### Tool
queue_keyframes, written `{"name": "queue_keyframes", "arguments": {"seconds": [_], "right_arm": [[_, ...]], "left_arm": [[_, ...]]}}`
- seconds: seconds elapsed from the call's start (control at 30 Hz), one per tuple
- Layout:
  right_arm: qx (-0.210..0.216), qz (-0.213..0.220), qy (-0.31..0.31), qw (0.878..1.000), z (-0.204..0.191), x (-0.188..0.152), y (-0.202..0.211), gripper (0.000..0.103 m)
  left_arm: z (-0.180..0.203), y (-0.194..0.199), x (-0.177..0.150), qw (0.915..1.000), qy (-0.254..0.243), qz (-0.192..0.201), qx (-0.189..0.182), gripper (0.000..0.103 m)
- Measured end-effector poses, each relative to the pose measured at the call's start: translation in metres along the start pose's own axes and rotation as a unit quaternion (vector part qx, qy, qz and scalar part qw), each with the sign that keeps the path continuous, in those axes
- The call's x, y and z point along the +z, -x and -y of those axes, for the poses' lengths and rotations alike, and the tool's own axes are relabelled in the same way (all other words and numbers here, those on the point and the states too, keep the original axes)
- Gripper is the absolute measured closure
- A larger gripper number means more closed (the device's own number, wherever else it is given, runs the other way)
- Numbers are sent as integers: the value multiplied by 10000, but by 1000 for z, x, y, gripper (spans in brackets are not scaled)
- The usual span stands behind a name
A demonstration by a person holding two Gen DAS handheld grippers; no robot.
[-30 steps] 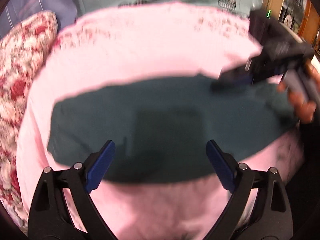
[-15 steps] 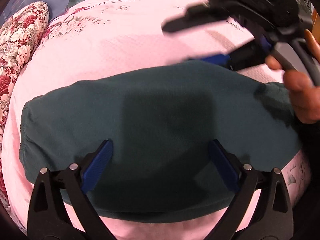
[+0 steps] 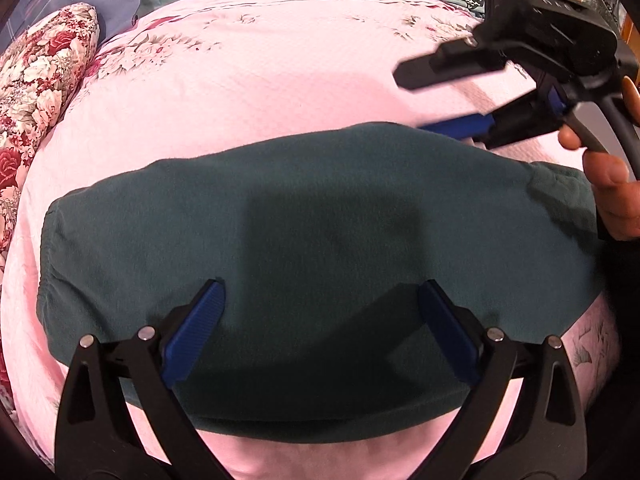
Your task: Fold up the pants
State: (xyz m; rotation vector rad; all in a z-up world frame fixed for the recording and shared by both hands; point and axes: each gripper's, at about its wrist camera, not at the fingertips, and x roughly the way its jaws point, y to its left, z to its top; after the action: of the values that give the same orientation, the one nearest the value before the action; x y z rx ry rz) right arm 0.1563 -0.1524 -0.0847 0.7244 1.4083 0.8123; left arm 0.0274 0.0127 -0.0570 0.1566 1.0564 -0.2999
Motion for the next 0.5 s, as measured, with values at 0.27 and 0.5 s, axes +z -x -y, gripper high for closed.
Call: {"name": "queue_keyframes", "arguments": {"seconds": [0.27,0.5], "right_arm": [[663,-225,25,9975,-9,16,-27,35],[1269,1167,159,9849,-5,30,10,39]], "left_arm": [[1,-1,1,10000,29,-29,32,3],[-3,-1,1,10000,37,-43,15,3]]}}
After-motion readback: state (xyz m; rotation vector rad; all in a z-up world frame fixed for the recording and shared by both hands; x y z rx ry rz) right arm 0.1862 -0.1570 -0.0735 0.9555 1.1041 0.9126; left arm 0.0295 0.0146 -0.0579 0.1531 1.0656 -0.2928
